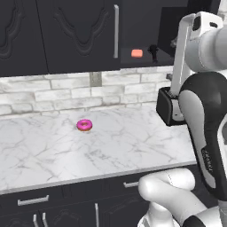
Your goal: Pick the bar soap and dish brush from the cabinet and place them on the counter.
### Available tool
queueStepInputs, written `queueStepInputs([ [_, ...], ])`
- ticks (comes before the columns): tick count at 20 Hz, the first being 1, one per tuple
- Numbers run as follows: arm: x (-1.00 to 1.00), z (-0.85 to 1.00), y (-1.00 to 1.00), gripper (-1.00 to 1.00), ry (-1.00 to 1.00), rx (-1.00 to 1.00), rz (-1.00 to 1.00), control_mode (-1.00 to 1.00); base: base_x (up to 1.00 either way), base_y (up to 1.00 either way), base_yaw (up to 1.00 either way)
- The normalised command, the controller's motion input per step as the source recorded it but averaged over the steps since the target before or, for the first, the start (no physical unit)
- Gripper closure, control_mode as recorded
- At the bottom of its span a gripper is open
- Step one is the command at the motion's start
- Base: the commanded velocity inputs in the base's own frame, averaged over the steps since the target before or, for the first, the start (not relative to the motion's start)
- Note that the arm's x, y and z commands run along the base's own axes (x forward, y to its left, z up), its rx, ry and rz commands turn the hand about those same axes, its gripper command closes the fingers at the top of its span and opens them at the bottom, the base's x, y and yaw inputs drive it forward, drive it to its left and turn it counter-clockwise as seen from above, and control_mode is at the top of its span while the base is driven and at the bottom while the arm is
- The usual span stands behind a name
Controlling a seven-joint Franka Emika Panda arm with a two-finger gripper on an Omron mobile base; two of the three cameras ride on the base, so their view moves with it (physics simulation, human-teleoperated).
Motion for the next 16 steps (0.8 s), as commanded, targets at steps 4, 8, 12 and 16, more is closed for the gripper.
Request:
queueStepInputs([
  [4,0.14,0.12,0.2,-1.0,-0.06,-0.32,-0.16,-1.0,0.0,0.0,0.0],
  [8,0.19,0.24,0.18,-1.0,-0.08,-0.32,-0.19,-1.0,0.0,0.0,0.0],
  [12,0.16,0.15,0.04,-1.0,-0.04,-0.26,-0.25,-1.0,0.0,0.0,0.0],
  [16,0.19,0.0,0.0,-1.0,0.0,-0.11,-0.3,-1.0,0.0,0.0,0.0],
])
